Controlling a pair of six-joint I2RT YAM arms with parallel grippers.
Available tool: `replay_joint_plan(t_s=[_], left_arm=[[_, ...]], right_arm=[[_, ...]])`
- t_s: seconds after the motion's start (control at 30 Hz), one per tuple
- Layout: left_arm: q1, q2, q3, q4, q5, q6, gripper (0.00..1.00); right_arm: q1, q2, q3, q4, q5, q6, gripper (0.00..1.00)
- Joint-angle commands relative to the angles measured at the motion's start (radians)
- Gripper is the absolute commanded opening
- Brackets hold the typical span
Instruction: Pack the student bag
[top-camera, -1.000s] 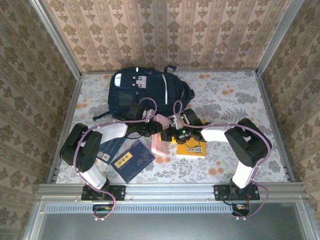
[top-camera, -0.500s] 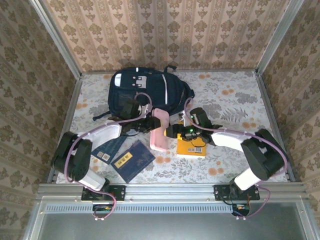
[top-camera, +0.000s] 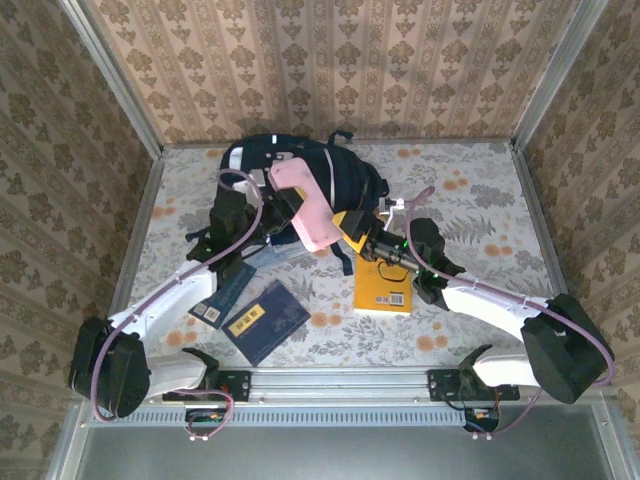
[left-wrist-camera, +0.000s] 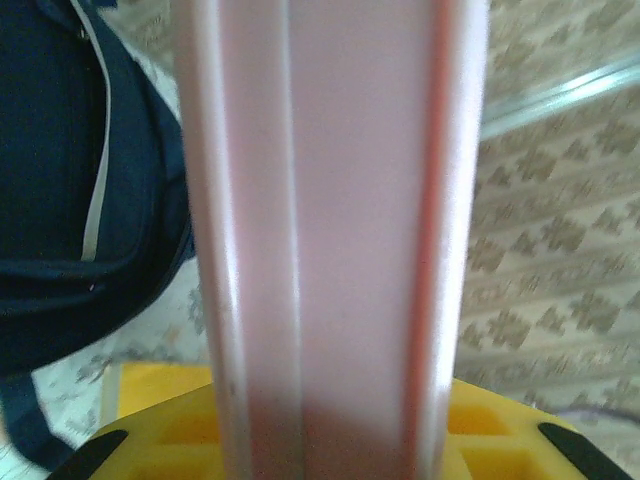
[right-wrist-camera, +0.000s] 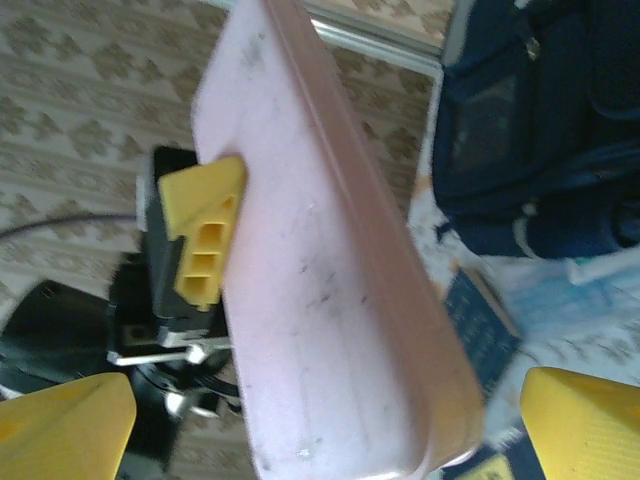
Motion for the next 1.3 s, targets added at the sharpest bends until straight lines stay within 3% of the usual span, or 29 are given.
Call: replay_joint_plan(t_s=[0.0,0.23,0.4,0.6,0.73,0.83,0.9,1.07,1.13,1.27], left_arm=[[-0.019,-0.009,-0.025,0.221,-0.132,-0.130,0.10],[-0.040,0.065,-0.045,0.419,-0.139,-0.236,0.10],[-0.048,0.077,-0.048,0.442,-0.140,-0.252,0.09],[-0.058,0.075,-0.070,0.434,-0.159,-0.252,0.09],[-0.069,0.087,-0.076,0.426,-0.157,-0.251,0.11],[-0.074,0.095,-0.080,0.425,-0.160,-0.252,0.12],[-0.075,0.100,-0.076,0.419,-0.154,-0.250,0.16],[-0.074,0.108,-0.058,0.373,-0.131,-0.233,0.52],[-0.071,0.103,-0.053,0.339,-0.127,-0.210,0.61],[-0.032,0.096,-0.014,0.188,-0.081,-0.109,0.69]], right_arm=[[0.023,-0.006,-0.008,0.171,0.139,0.111,1.00],[0.057,0.157,0.022,0.362,0.205,0.226,1.00],[0.079,0.240,0.043,0.455,0.217,0.240,0.97],[0.087,0.241,0.042,0.477,0.249,0.199,0.81],[0.087,0.218,0.047,0.435,0.277,0.174,0.56],[0.087,0.218,0.057,0.435,0.274,0.173,0.44],[0.086,0.211,0.052,0.424,0.282,0.168,0.35],[0.077,0.157,0.016,0.364,0.319,0.135,0.24],[0.060,0.114,-0.009,0.328,0.335,0.117,0.23],[0.000,-0.029,-0.075,0.201,0.366,0.061,0.21]])
